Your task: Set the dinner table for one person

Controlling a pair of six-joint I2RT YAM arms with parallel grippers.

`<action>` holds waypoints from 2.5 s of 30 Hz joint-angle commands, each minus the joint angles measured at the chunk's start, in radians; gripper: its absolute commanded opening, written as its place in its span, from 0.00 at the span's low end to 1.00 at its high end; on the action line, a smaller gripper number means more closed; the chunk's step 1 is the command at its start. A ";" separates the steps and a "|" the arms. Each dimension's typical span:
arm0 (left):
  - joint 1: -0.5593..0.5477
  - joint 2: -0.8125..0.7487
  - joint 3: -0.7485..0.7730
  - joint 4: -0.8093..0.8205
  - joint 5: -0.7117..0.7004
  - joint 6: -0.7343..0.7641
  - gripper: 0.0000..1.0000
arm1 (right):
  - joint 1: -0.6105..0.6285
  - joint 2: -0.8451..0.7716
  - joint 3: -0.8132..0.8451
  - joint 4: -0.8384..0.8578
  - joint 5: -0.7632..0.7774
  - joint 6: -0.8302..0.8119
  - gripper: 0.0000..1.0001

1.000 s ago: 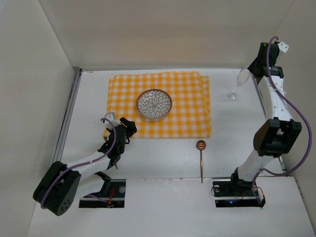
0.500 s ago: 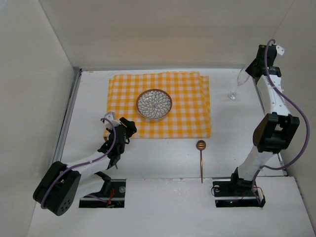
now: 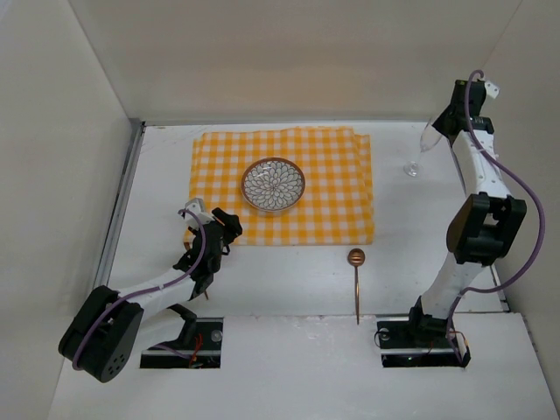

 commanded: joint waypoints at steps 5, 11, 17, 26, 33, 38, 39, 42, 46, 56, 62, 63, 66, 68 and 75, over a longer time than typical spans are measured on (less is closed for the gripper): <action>0.006 -0.009 0.003 0.037 -0.007 -0.007 0.53 | 0.000 0.020 0.040 0.025 0.000 -0.002 0.28; 0.006 -0.009 0.003 0.038 -0.007 -0.007 0.53 | 0.000 0.010 0.044 0.025 0.006 -0.005 0.17; 0.006 -0.006 0.003 0.038 -0.007 -0.007 0.53 | 0.000 -0.025 0.026 0.025 0.035 -0.019 0.12; 0.000 0.003 0.007 0.040 -0.007 -0.007 0.53 | 0.039 -0.109 -0.042 0.051 0.116 -0.048 0.09; 0.000 -0.003 0.006 0.037 -0.007 -0.008 0.53 | 0.073 -0.157 -0.043 0.051 0.134 -0.056 0.09; -0.001 0.000 0.006 0.037 -0.007 -0.010 0.53 | 0.104 -0.187 -0.039 0.051 0.138 -0.056 0.09; -0.001 0.000 0.006 0.037 -0.007 -0.010 0.53 | 0.116 -0.193 -0.036 0.051 0.138 -0.056 0.09; -0.001 0.001 0.007 0.037 -0.007 -0.010 0.53 | 0.162 -0.200 -0.008 0.050 0.135 -0.062 0.09; 0.000 0.001 0.007 0.037 -0.007 -0.010 0.53 | 0.243 -0.181 0.053 0.040 0.119 -0.067 0.09; 0.000 0.003 0.009 0.035 -0.007 -0.010 0.53 | 0.424 0.029 0.317 0.013 0.113 -0.114 0.09; -0.003 0.000 0.006 0.037 -0.006 -0.011 0.53 | 0.475 0.179 0.512 -0.053 0.144 -0.155 0.09; -0.004 0.004 0.007 0.038 -0.006 -0.011 0.53 | 0.480 0.197 0.538 -0.061 0.150 -0.160 0.09; -0.004 0.011 0.009 0.040 -0.004 -0.011 0.53 | 0.489 0.257 0.621 -0.079 0.161 -0.186 0.09; -0.003 0.014 0.009 0.040 0.000 -0.016 0.53 | 0.497 0.299 0.679 -0.107 0.177 -0.203 0.09; 0.006 0.015 0.009 0.040 0.011 -0.024 0.53 | 0.510 0.362 0.728 -0.148 0.191 -0.223 0.09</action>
